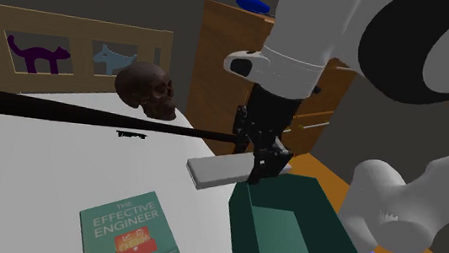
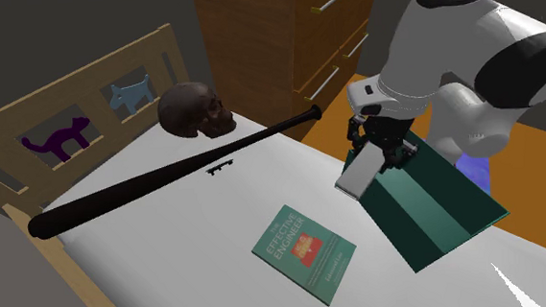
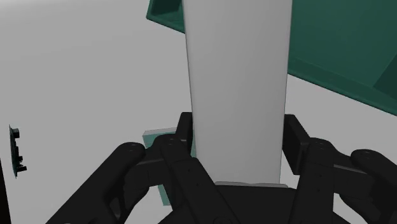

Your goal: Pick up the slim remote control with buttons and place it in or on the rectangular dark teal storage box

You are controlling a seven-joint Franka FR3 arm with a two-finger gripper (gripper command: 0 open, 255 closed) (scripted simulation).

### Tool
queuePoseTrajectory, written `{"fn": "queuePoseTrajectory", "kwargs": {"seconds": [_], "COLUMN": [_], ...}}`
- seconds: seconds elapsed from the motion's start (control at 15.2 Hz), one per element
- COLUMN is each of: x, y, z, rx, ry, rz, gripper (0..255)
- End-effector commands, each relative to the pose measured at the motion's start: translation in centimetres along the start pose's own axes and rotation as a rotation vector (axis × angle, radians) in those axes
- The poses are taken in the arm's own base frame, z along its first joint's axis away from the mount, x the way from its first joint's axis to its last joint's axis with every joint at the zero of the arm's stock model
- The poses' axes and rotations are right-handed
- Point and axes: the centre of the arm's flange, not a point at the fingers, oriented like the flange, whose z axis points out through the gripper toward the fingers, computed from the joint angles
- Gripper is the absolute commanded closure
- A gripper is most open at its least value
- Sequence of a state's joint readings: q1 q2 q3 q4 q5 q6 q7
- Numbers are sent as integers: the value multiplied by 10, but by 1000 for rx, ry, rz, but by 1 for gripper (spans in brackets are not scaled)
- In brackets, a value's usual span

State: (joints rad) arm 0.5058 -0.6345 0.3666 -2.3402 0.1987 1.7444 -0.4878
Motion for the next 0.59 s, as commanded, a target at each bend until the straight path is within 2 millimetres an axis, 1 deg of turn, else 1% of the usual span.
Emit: {"fn": "queuePoseTrajectory", "kwargs": {"seconds": [0.0, 0.53], "x": [-23, -100], "y": [-19, -91], "z": [0, -2], "rx": [1, 1], "ry": [1, 1], "rz": [1, 1], "gripper": [255, 255]}}
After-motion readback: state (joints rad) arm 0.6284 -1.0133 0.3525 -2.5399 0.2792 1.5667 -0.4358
